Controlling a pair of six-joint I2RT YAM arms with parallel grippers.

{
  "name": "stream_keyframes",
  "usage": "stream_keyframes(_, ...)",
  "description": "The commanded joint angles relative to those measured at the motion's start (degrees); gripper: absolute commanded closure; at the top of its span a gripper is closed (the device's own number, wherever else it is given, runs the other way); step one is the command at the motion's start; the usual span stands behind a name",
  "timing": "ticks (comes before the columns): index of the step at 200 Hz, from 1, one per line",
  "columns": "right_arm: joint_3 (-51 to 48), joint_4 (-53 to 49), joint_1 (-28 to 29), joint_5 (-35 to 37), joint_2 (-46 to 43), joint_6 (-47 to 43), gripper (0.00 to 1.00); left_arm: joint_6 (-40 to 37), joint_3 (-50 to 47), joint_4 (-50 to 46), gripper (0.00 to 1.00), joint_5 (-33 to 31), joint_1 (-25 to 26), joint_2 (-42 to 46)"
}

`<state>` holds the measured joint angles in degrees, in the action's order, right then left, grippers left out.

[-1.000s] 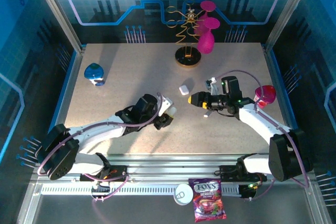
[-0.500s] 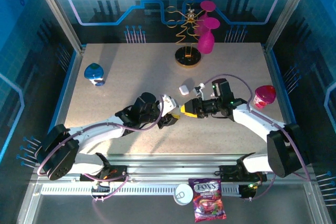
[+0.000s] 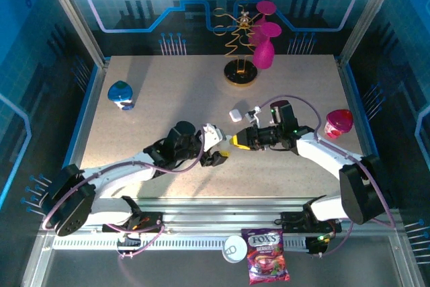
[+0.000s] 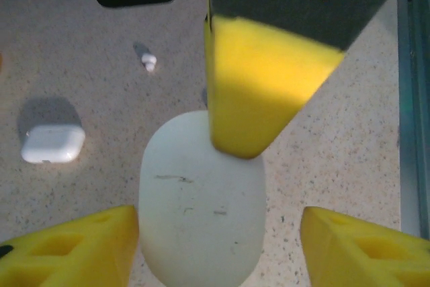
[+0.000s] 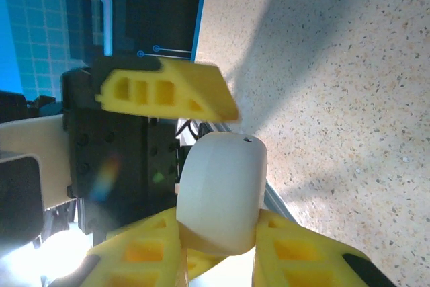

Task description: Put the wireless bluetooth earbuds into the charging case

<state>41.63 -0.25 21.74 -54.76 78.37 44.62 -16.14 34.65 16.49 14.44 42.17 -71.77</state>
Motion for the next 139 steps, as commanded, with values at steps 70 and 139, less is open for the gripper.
stream_keyframes(70, -10.6, 56.8, -4.5, -7.0, -4.8, 44.4, 0.8, 7.1, -11.7, 40.3, 0.01, -3.3, -0.1, 4.5)
stream_keyframes(139, -12.4, 81.4, -2.8, -0.9, -0.7, 62.3, 0.8, 10.3, -10.7, 61.7, 0.09, 1.1, -0.1, -6.3)
